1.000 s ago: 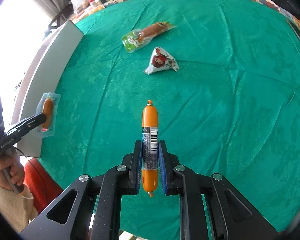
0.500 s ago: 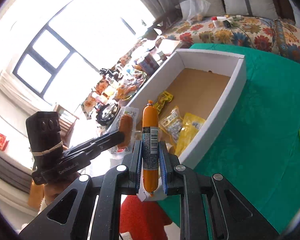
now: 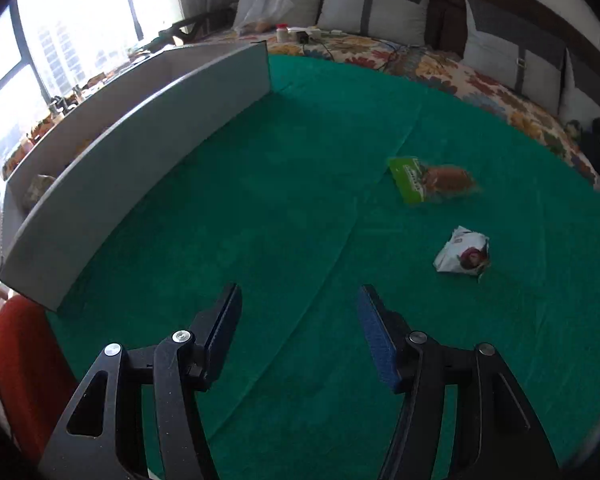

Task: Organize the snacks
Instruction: 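Return both tools above the remaining snacks on the bed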

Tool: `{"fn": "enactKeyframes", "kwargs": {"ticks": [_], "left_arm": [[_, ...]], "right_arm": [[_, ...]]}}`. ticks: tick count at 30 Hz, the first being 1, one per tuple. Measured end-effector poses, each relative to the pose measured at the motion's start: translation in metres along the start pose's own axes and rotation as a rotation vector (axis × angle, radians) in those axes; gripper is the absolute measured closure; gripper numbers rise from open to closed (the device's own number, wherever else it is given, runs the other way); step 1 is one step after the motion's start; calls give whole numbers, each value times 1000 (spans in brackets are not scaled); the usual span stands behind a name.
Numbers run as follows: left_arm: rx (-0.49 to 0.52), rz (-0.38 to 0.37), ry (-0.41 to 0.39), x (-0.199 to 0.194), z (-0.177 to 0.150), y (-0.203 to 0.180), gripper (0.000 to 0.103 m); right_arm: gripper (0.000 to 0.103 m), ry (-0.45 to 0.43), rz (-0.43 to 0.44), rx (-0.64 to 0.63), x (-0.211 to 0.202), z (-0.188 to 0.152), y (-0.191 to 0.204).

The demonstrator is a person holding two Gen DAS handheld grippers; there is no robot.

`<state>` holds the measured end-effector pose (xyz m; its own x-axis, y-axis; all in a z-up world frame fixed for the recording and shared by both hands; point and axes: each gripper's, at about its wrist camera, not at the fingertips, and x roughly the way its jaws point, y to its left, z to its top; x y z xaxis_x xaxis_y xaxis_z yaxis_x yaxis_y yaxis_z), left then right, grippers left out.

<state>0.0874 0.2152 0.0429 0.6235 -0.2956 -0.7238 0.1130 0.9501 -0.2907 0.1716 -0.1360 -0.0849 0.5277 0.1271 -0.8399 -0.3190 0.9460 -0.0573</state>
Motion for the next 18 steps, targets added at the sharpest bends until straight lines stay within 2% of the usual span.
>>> {"fn": "enactKeyframes", "kwargs": {"ticks": [1, 4, 7, 9, 14, 18], "left_arm": [[36, -25, 14, 14, -1, -21, 11], [120, -55, 68, 65, -9, -75, 10], [166, -35, 133, 123, -23, -109, 10], [200, 0, 159, 158, -30, -122, 10], [277, 140, 143, 218, -36, -129, 10], [259, 170, 141, 241, -37, -118, 10]], "right_arm": [[40, 3, -56, 35, 1, -17, -27], [40, -11, -167, 140, -2, -59, -88], [38, -34, -195, 236, -7, -86, -121], [34, -76, -183, 294, -11, -94, -131], [31, -76, -193, 317, -10, -89, -133], [30, -79, -189, 316, -10, -91, -132]]}}
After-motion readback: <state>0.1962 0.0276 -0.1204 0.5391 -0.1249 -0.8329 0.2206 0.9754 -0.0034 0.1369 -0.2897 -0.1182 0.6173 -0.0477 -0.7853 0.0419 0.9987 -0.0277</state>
